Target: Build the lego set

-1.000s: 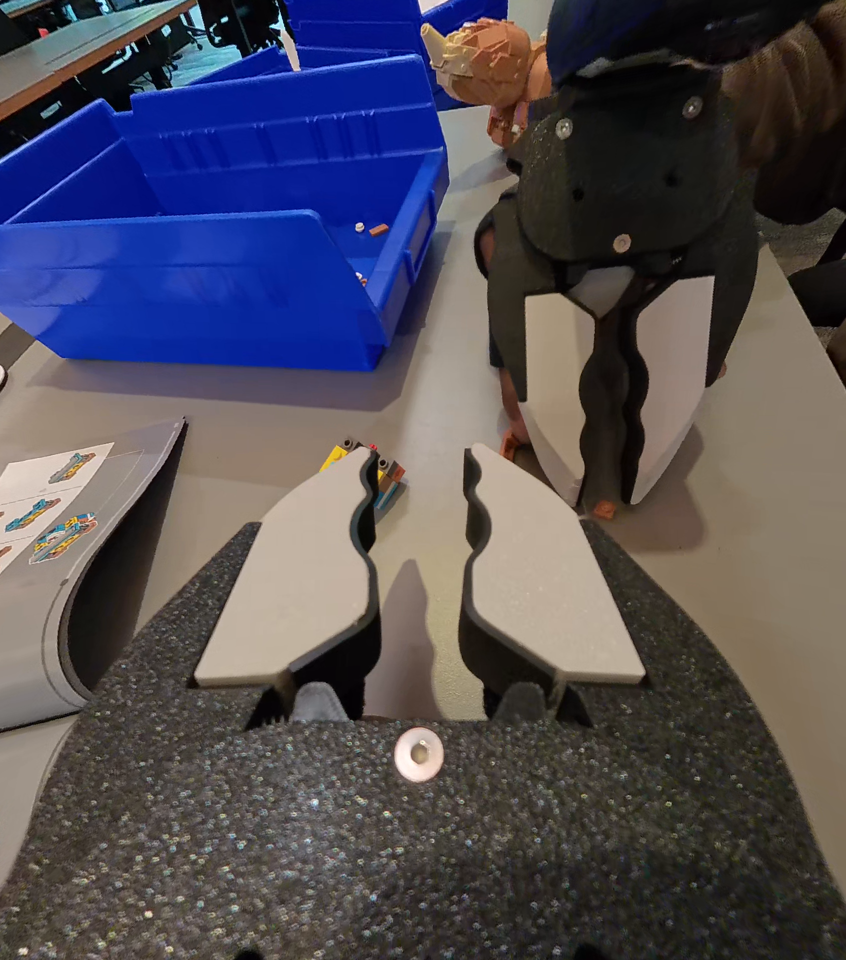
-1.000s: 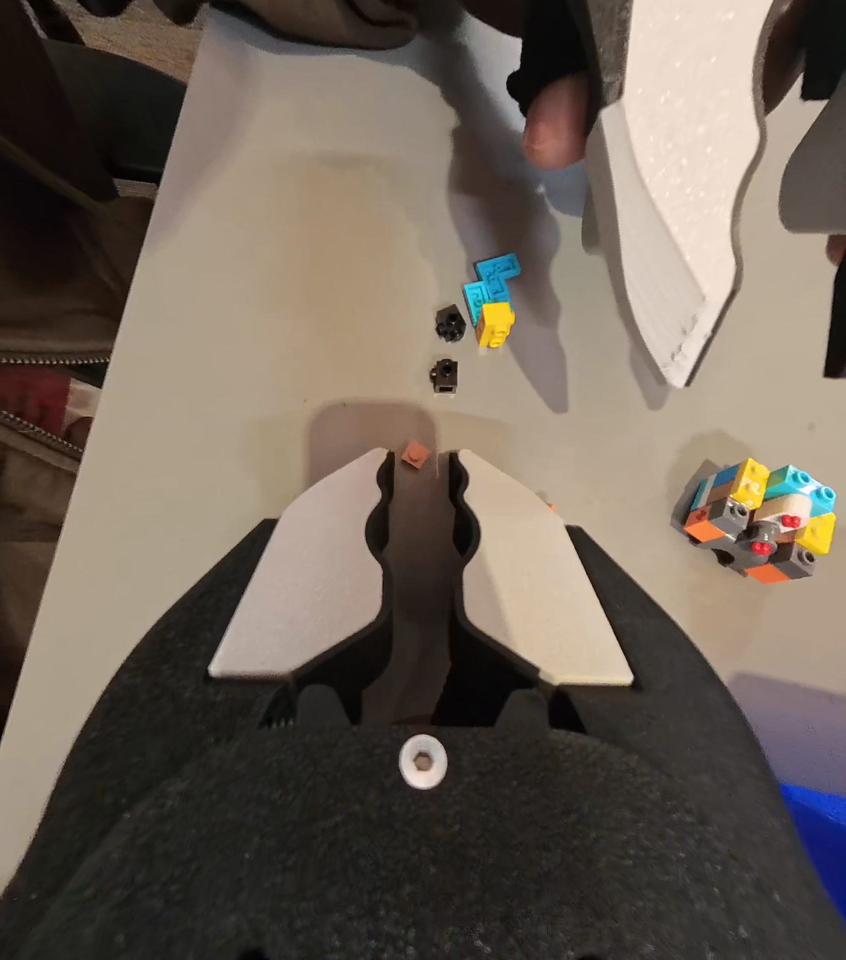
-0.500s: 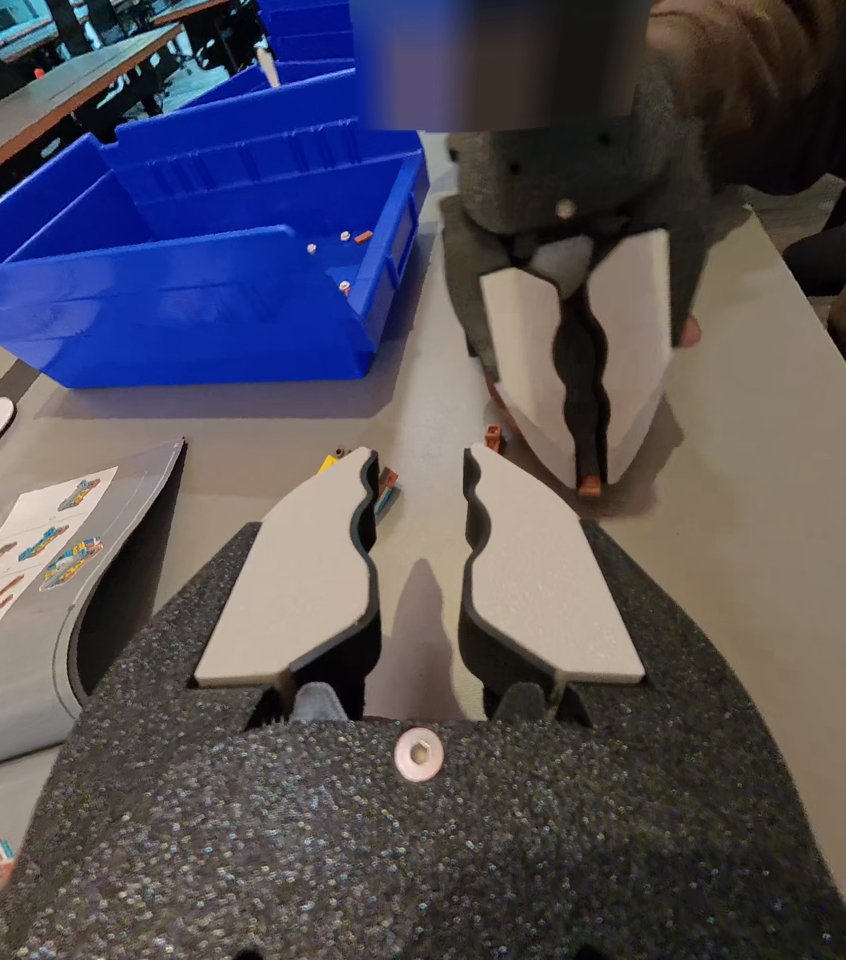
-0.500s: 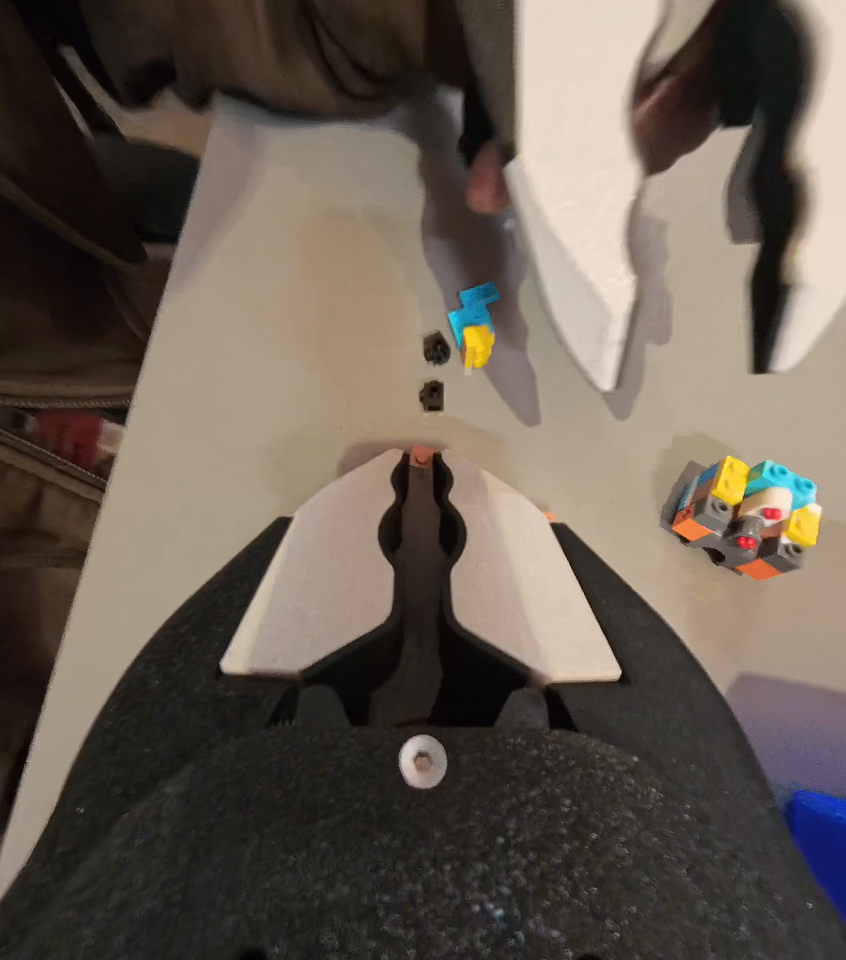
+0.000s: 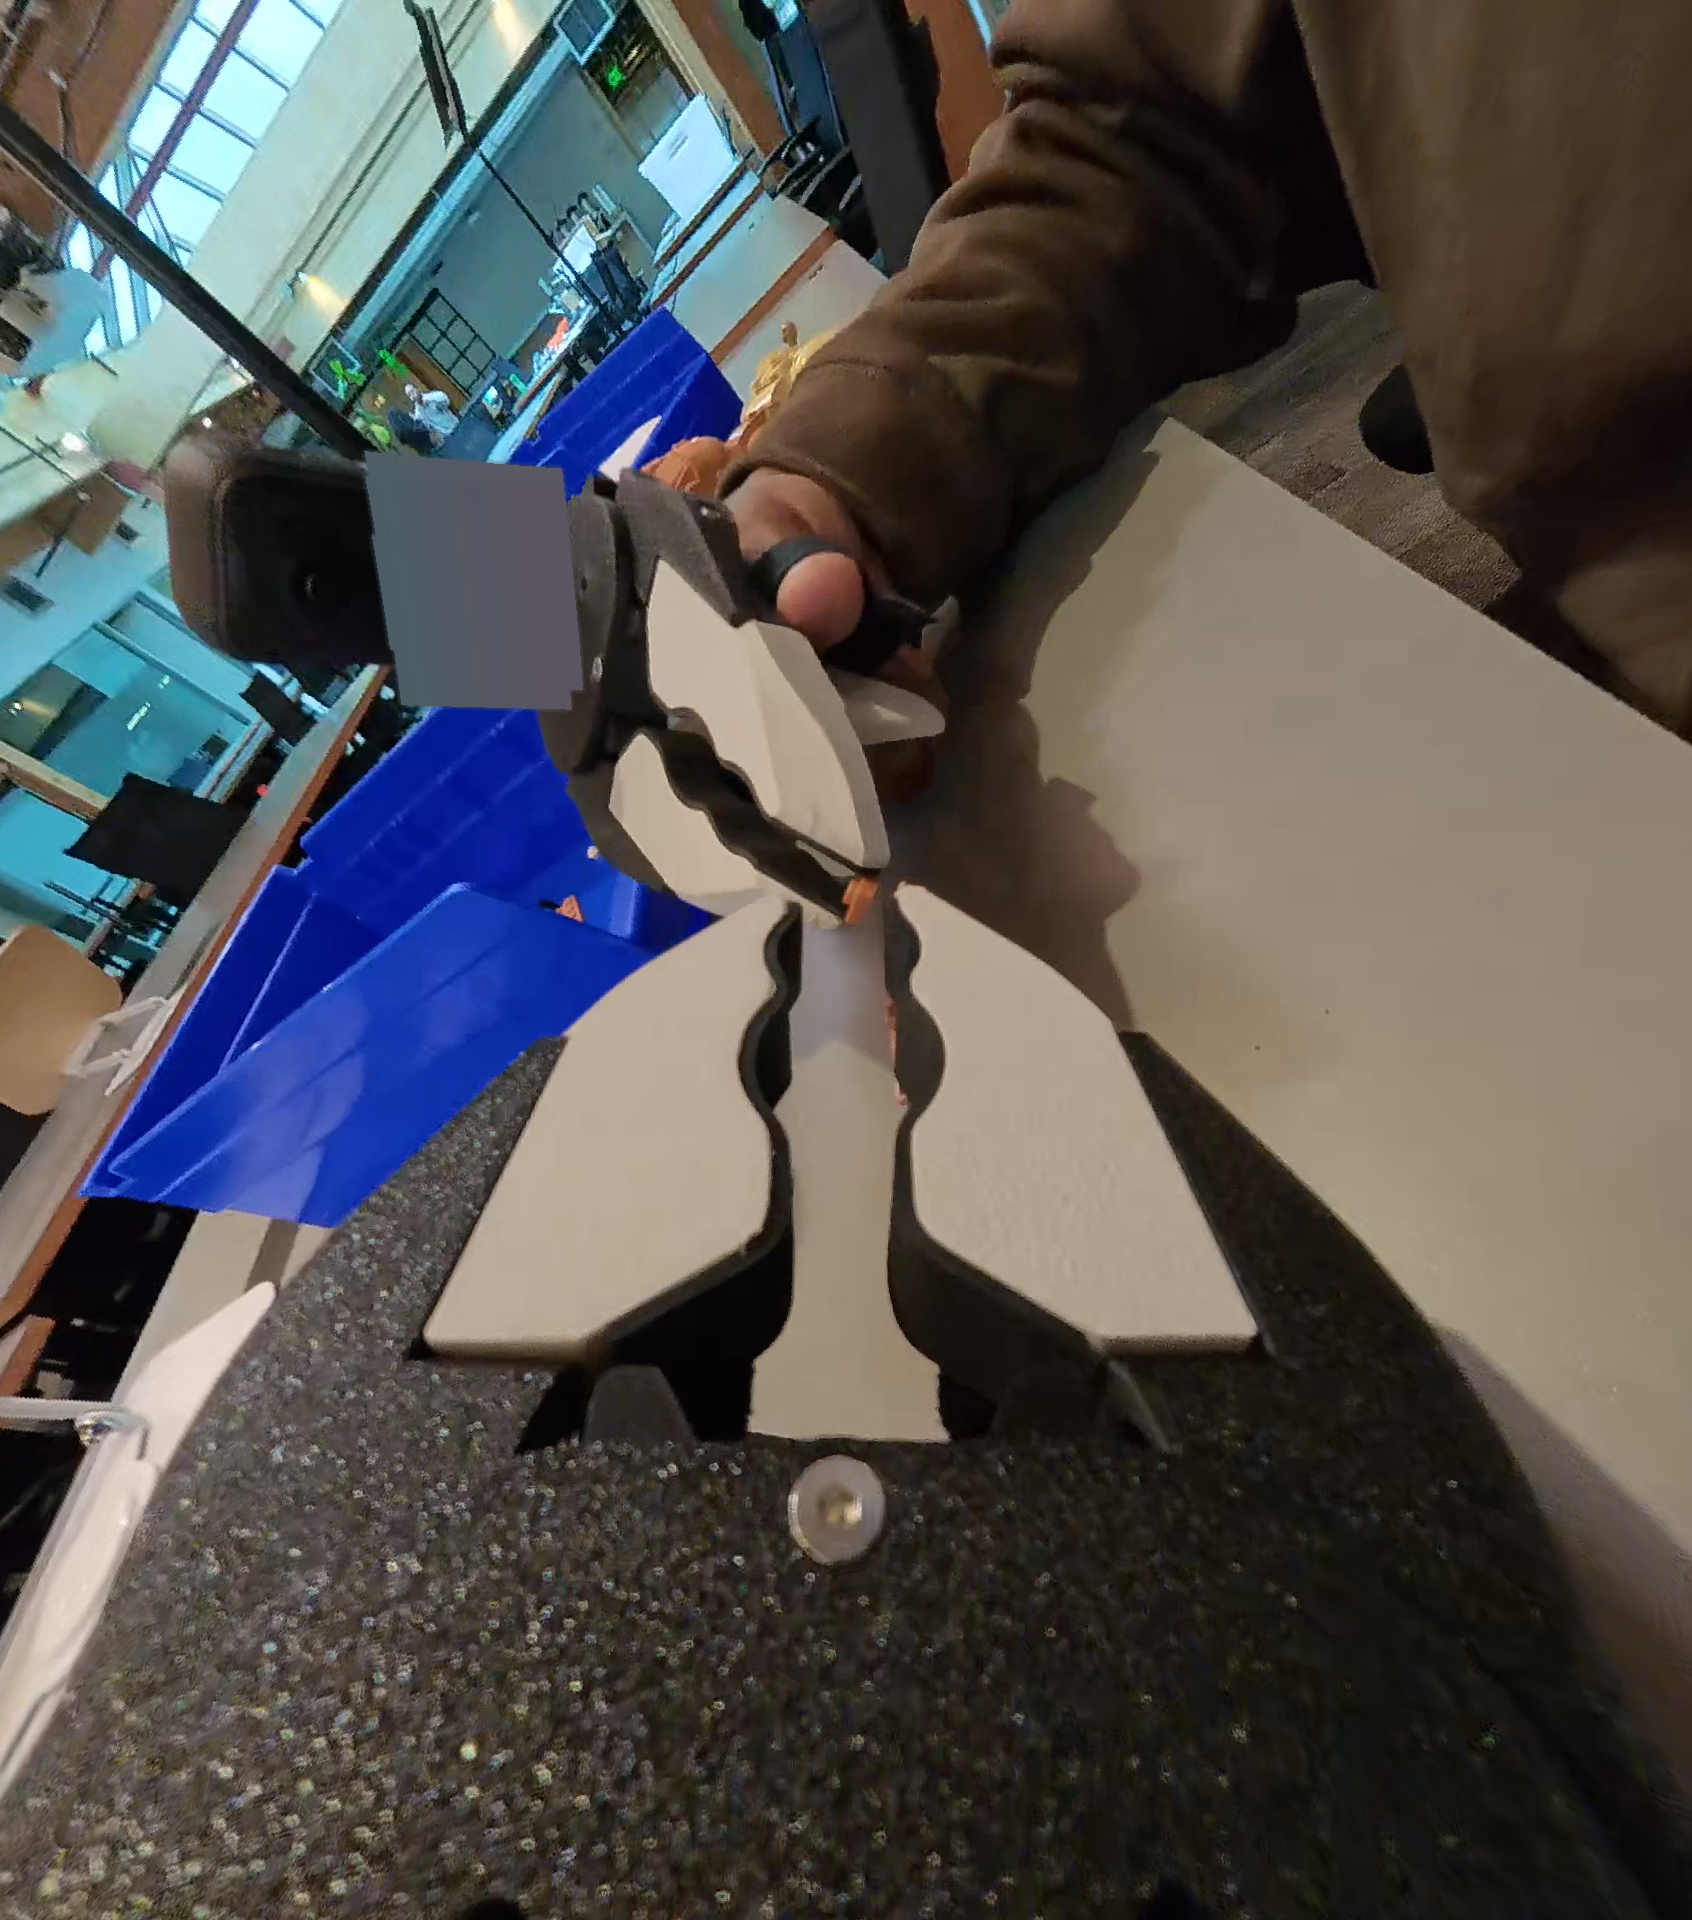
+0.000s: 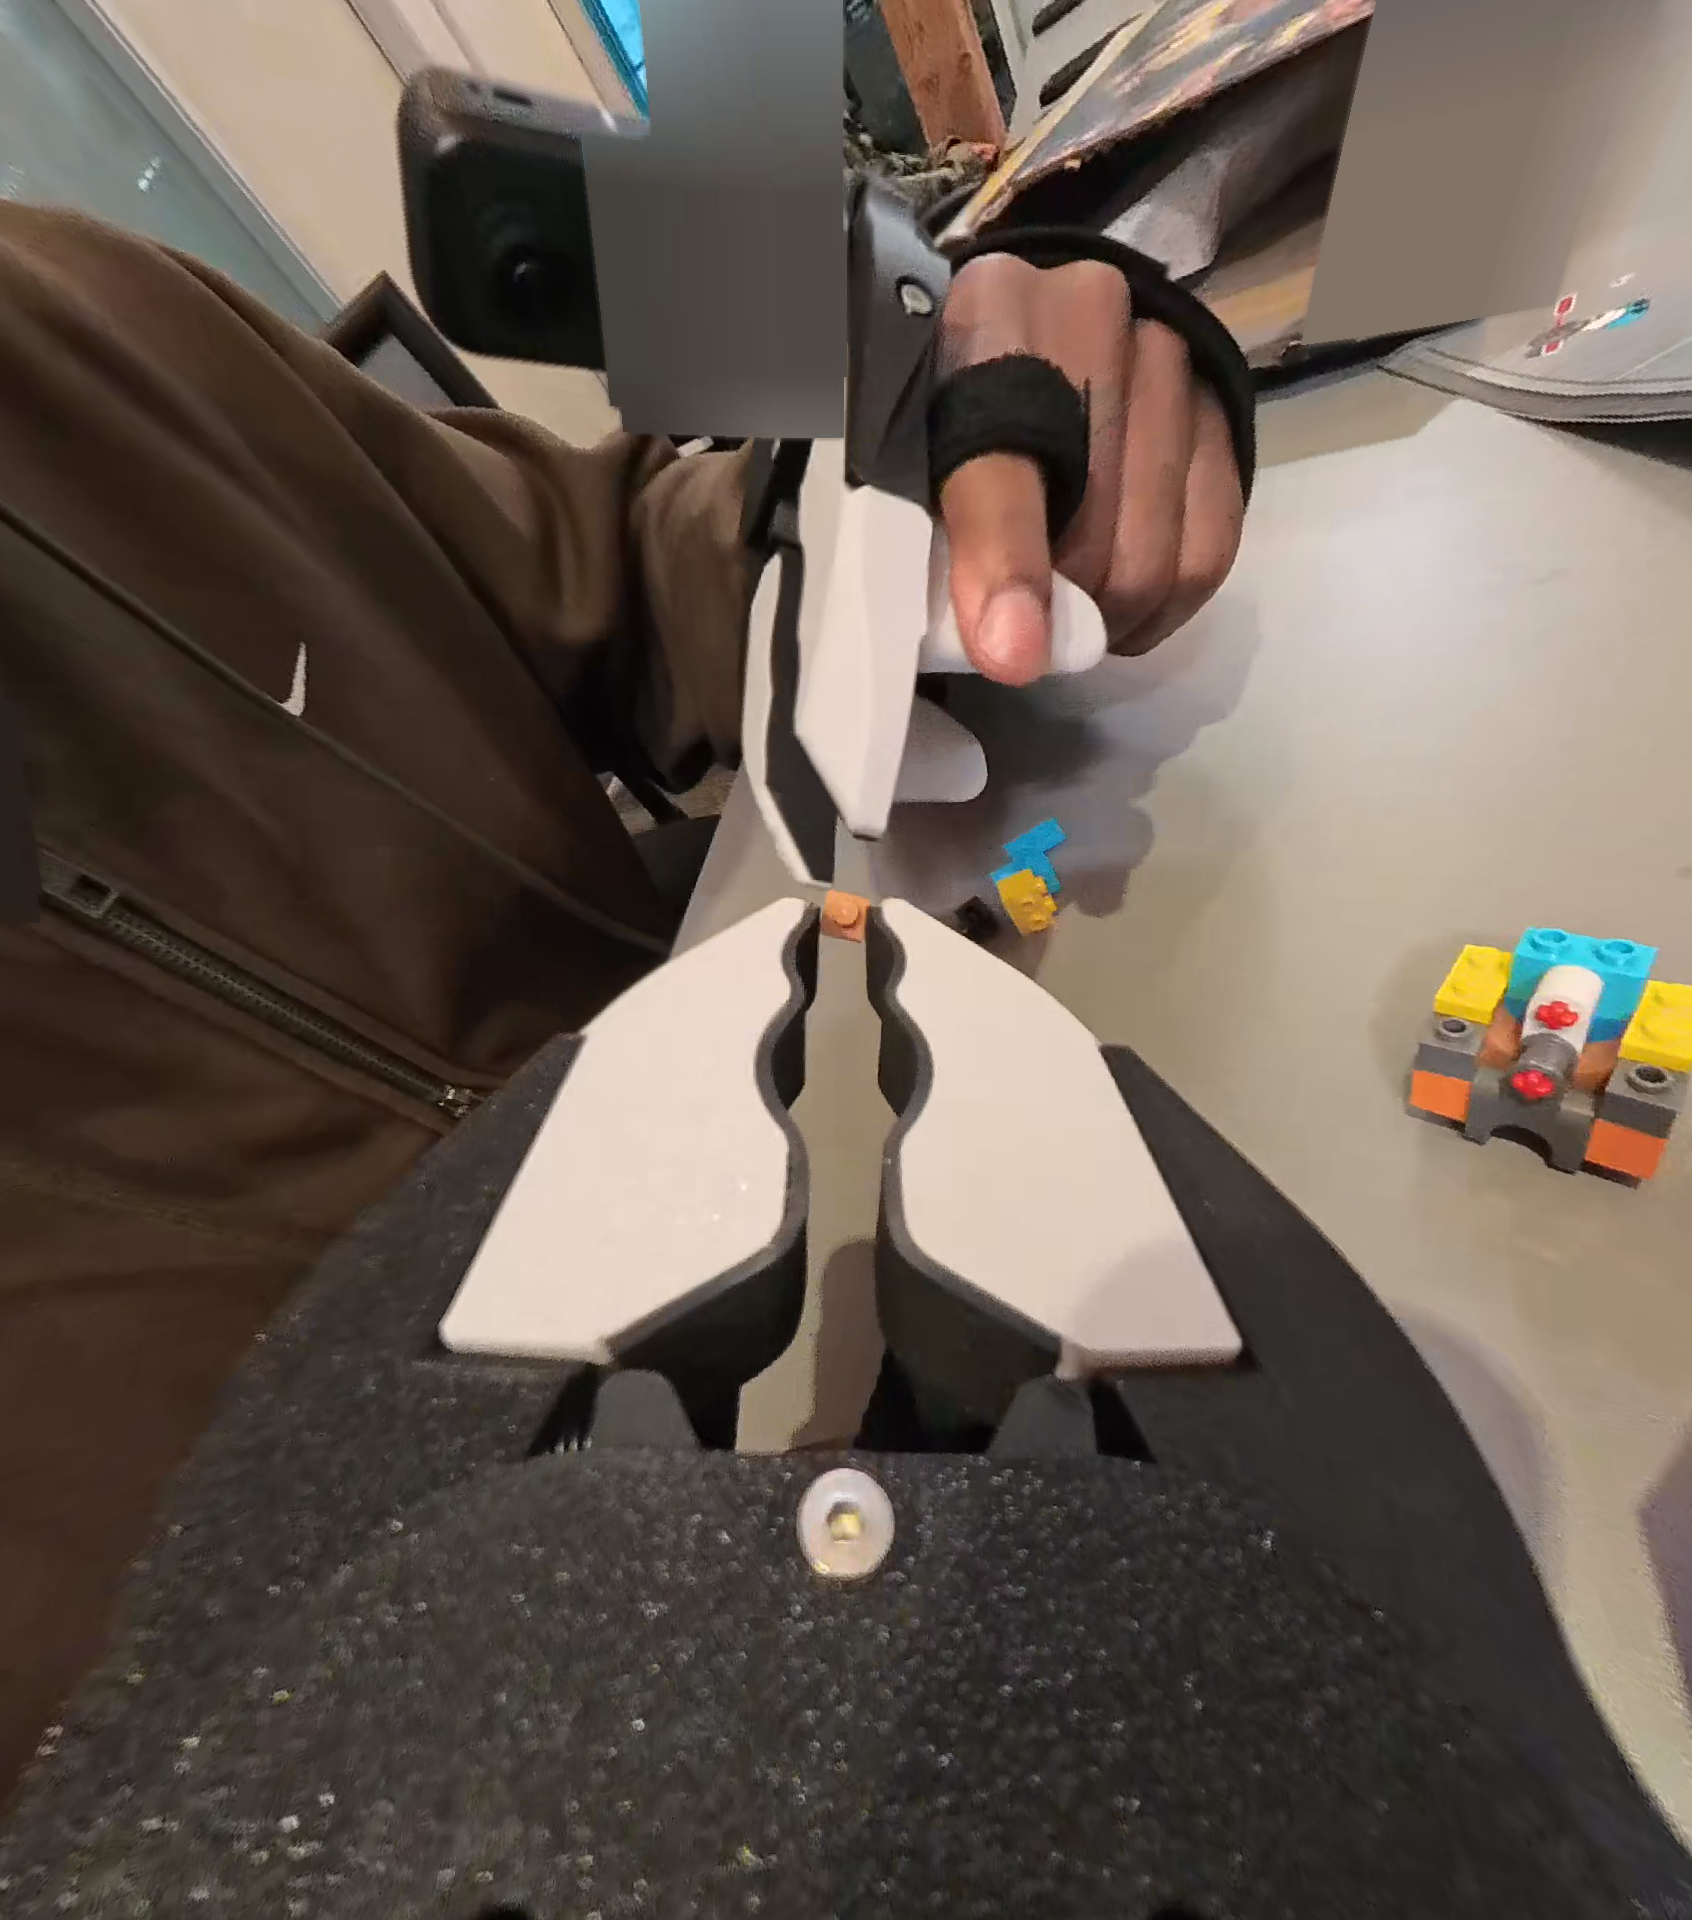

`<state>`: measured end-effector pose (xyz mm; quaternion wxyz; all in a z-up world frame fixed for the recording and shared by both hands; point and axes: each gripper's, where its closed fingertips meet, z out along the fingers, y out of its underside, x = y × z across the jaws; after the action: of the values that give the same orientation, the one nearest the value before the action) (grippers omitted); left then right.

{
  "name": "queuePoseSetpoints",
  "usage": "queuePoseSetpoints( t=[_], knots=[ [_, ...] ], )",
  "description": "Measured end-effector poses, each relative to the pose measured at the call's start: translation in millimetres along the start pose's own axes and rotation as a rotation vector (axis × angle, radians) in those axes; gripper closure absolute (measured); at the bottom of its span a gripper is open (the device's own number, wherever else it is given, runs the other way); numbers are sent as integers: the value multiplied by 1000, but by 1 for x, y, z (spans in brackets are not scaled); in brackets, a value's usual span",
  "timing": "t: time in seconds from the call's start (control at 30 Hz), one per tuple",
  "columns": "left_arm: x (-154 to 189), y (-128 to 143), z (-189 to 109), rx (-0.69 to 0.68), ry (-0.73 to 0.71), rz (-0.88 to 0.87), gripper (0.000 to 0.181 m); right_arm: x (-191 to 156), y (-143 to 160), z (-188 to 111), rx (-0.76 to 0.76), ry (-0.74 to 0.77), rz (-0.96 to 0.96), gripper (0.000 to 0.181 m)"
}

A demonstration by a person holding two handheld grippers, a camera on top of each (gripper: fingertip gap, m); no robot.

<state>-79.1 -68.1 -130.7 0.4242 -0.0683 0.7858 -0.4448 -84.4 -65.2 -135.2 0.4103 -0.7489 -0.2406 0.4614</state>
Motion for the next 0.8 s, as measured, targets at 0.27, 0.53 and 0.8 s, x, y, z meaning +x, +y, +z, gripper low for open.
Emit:
queuePoseSetpoints(
  t=[0.27, 0.53, 0.8],
  knots=[
    [6, -2, 4, -2, -3, 78, 170, -3, -1, 3, 14, -31, 21, 173],
    [3, 2, 6, -33, -15, 75, 178, 2, -3, 2, 21, 7, -2, 171],
    [-13, 15, 1, -69, -22, -180, 178, 42, 26, -23, -271, 373, -311, 158]
  ],
)
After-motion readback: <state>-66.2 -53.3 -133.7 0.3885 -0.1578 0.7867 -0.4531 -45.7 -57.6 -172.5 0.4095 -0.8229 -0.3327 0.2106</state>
